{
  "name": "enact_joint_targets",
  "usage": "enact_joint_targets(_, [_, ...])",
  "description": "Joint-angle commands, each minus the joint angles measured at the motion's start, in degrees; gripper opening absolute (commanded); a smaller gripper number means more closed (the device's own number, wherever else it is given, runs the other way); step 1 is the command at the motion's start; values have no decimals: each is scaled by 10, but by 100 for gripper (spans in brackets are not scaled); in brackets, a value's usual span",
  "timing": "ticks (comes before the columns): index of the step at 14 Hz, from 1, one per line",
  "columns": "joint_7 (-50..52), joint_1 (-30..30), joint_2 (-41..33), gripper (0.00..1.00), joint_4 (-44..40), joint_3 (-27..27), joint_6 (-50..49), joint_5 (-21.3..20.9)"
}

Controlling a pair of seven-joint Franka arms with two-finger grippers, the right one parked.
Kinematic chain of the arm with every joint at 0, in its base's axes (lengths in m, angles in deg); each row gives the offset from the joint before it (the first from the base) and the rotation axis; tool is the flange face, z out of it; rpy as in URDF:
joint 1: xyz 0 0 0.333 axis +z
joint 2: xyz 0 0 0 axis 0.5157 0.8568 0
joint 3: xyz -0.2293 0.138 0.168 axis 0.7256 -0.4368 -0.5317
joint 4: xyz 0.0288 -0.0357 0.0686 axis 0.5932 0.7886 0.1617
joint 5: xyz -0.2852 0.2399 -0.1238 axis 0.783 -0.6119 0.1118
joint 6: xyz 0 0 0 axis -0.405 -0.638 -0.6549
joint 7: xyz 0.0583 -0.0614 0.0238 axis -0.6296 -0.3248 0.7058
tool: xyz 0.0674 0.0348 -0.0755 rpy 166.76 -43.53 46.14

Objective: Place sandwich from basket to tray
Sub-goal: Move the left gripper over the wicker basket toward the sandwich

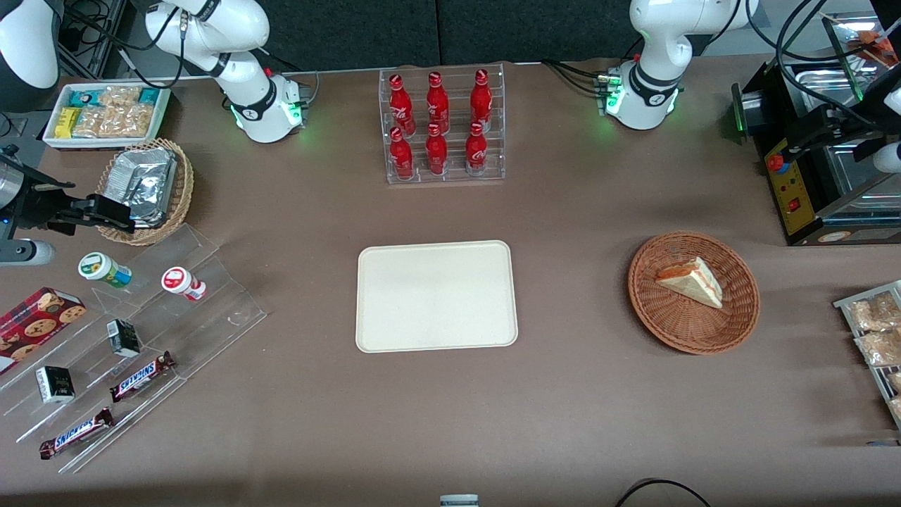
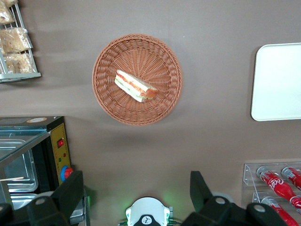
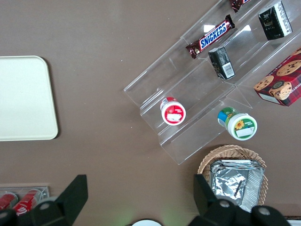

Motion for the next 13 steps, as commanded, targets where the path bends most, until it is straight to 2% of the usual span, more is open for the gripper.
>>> enact_joint_targets(1, [-7, -3, -3, 100, -2, -4, -5, -6])
enact_joint_targets(4, [2, -3, 18, 100, -2, -7, 3, -10])
enact_joint_targets(7, [91, 5, 63, 100, -2, -10, 23, -10])
enact_joint_targets(13, [127, 5, 106, 100, 35, -10, 58, -10])
